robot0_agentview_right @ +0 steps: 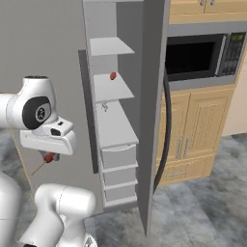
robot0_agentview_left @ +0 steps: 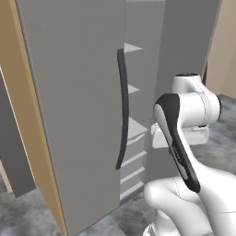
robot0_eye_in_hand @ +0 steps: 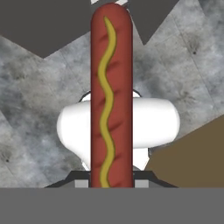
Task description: Store the hot dog in the freezer for long-term storage. Close the freezer door after placing the cooked food.
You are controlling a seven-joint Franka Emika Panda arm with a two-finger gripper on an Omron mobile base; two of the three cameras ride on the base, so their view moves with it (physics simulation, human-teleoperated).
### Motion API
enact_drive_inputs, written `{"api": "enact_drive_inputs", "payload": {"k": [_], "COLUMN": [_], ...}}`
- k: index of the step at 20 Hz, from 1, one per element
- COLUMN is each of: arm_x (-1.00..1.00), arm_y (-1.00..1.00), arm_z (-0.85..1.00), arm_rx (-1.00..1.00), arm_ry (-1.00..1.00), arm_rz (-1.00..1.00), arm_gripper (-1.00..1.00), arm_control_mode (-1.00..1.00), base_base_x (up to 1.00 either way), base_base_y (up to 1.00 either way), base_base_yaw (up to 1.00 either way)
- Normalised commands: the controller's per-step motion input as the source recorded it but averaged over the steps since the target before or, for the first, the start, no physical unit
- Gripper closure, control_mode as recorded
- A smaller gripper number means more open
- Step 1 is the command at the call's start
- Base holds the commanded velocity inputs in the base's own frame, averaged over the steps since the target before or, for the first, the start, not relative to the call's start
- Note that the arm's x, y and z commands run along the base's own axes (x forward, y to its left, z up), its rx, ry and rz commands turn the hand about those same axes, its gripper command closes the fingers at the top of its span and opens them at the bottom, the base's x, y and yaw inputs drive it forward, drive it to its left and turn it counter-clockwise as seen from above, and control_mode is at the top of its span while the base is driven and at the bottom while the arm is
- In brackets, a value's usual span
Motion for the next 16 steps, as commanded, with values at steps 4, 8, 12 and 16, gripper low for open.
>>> {"api": "enact_drive_inputs", "payload": {"k": [4, 8, 12, 16], "arm_x": [0.0, 0.0, 0.0, 0.0], "arm_y": [0.0, 0.0, 0.0, 0.0], "arm_z": [0.0, 0.0, 0.0, 0.0], "arm_rx": [0.0, 0.0, 0.0, 0.0], "arm_ry": [0.0, 0.0, 0.0, 0.0], "arm_rz": [0.0, 0.0, 0.0, 0.0], "arm_gripper": [1.0, 1.0, 1.0, 1.0], "arm_control_mode": [1.0, 1.0, 1.0, 1.0], "base_base_x": [0.27, 0.41, 0.63, 0.55], "base_base_y": [-0.31, -0.05, -0.03, -0.19], "base_base_yaw": [-0.02, -0.01, 0.0, 0.0]}}
